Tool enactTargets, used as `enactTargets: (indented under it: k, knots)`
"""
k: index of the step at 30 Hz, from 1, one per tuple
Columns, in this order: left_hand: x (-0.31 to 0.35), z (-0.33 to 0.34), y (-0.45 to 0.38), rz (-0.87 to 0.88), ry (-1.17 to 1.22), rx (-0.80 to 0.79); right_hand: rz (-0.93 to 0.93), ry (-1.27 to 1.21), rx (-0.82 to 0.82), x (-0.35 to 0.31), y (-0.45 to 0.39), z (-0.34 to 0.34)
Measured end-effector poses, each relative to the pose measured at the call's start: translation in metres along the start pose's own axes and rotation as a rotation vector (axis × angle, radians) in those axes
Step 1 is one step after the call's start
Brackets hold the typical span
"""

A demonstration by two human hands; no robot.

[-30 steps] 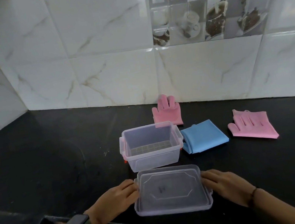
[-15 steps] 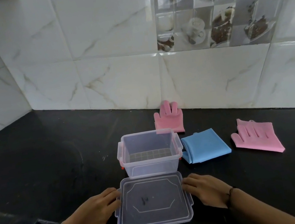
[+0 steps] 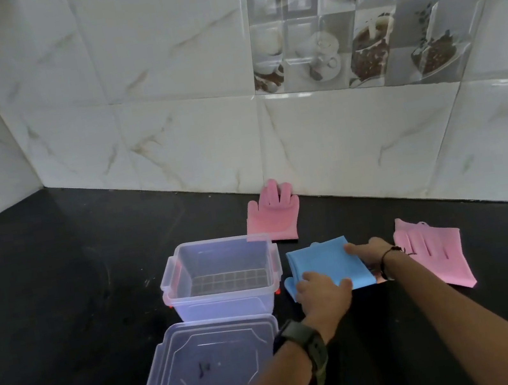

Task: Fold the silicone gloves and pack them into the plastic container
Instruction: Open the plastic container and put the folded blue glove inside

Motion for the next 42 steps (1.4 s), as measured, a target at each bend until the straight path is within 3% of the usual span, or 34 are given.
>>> enactTargets:
  k: [3,7,11,17,25,28,30,33,35,37,40,42]
  knots:
    - [0.006,0.0,-0.024,-0.244,0.233,-0.015,0.065,0.058,-0.065,-0.001,-0.007,0.002]
    - [-0.001,-0.005,-0.038,-0.375,0.051,0.034,0.131,0.106,-0.102,0.0,-0.014,0.006]
    - [-0.004,-0.009,-0.047,-0.383,0.062,0.047,0.21,0.07,-0.19,0.0,-0.019,0.008]
    - [-0.01,-0.014,-0.054,-0.341,0.496,0.016,0.244,0.028,-0.242,-0.001,-0.02,0.002]
    - [-0.002,-0.028,-0.033,-0.232,0.67,-0.268,0.205,-0.154,-0.261,0.004,0.005,-0.022]
    - [0.007,-0.042,-0.015,-0.321,0.79,-0.376,0.114,-0.273,-0.285,-0.005,0.017,-0.027]
    - [0.014,-0.064,-0.01,-0.309,0.796,-0.355,0.034,-0.381,-0.332,-0.022,0.028,-0.025]
    - [0.018,-0.122,-0.004,-0.15,0.769,-0.26,-0.096,-0.5,-0.456,-0.063,0.051,-0.004]
    - [0.005,-0.166,-0.01,-0.031,0.67,-0.148,-0.19,-0.533,-0.534,-0.09,0.07,0.022]
    - [-0.018,-0.202,-0.011,-0.021,0.562,-0.078,-0.261,-0.544,-0.598,-0.109,0.087,0.059]
    - [-0.062,-0.235,-0.016,-0.135,0.459,0.059,-0.217,-0.516,-0.606,-0.111,0.1,0.121]
    - [-0.088,-0.241,-0.02,-0.113,0.413,0.12,-0.147,-0.407,-0.578,-0.1,0.104,0.153]
Point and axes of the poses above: each hand's wrist, its own y-axis away from the middle knuckle, its own z-axis out of the palm, x = y × z, the point moved 2 cm from there along -y, towards the middle knuckle, and after that the axes turned 11 degrees about -y, right-handed, at the moved point
